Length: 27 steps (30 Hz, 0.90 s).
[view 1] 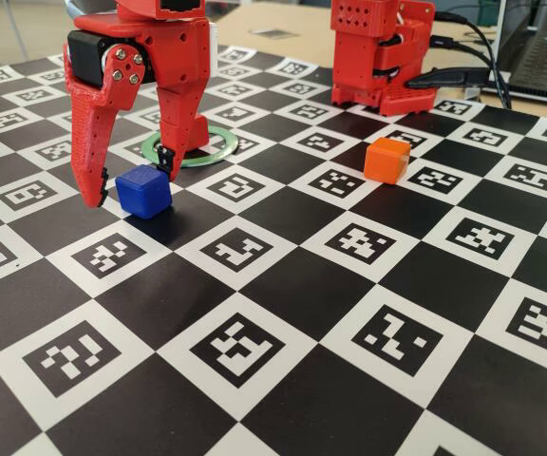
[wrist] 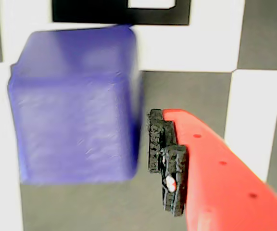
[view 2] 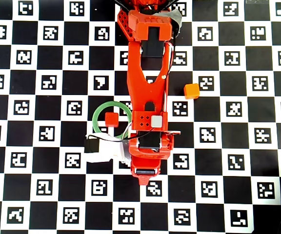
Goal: Grab the red cube then put it in the green circle then put the blue cube on top and finally the orange cube on top
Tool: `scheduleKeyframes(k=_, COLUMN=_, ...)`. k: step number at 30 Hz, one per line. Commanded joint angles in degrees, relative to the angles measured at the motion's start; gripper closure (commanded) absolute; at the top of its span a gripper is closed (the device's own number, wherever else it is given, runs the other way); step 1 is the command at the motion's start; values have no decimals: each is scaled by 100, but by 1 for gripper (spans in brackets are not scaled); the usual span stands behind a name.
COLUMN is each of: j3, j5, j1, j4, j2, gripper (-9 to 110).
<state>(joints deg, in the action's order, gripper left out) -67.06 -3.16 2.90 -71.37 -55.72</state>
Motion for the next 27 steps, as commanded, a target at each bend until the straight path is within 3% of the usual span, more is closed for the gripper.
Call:
scheduleKeyframes(k=1, j3=35, j5=-70, j1=88, j4=62, j2=-149, gripper=70)
scheduleKeyframes(k=21, j3=44, j5=-738, j1=149, j4=132, j2=-132, gripper=71)
scheduleKeyframes(k=27, j3=26, j5=-809, j1=141, j4=132, j2=-123, gripper=77)
